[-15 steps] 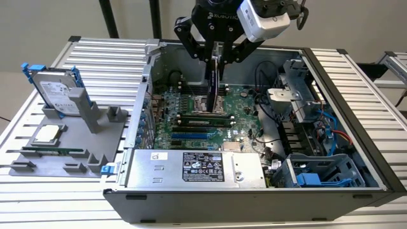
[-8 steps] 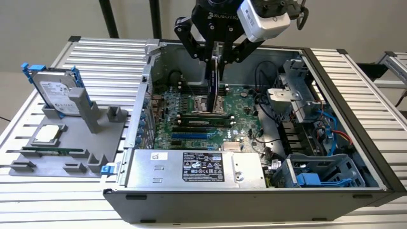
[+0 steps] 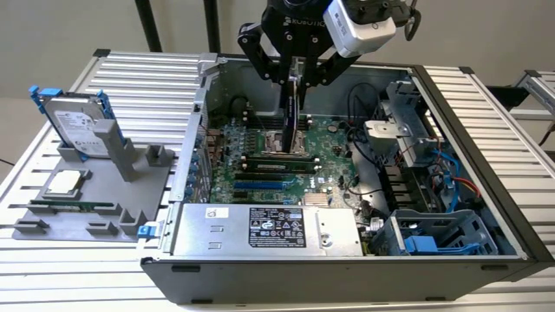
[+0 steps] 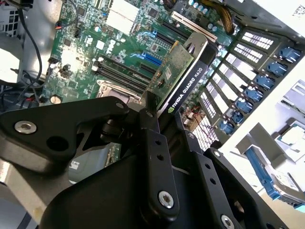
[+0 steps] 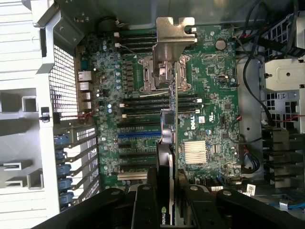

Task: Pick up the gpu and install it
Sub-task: 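Pick up the gpu and move the gpu toward the slot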

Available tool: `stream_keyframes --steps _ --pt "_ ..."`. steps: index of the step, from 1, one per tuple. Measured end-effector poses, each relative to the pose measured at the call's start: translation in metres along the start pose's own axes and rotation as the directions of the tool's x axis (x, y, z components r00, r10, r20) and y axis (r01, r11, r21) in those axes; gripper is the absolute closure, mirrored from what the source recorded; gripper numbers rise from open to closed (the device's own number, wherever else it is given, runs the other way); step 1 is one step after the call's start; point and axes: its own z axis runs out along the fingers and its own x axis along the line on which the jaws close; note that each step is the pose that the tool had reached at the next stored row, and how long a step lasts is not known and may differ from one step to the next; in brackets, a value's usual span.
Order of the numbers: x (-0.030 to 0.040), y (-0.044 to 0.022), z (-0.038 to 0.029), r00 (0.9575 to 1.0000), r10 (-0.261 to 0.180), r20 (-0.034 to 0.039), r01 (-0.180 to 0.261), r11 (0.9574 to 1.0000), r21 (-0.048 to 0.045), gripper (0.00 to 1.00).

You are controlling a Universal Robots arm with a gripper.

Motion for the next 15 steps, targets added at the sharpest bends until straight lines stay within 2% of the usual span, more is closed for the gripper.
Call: stream_keyframes --steps 8,15 --pt "0.0 0.0 0.0 1.0 -0.004 -0.0001 0.004 1.0 0.0 1.0" --pt "0.0 0.0 0.0 0.9996 -0.026 -0.0009 0.026 0.9996 -0.0002 1.0"
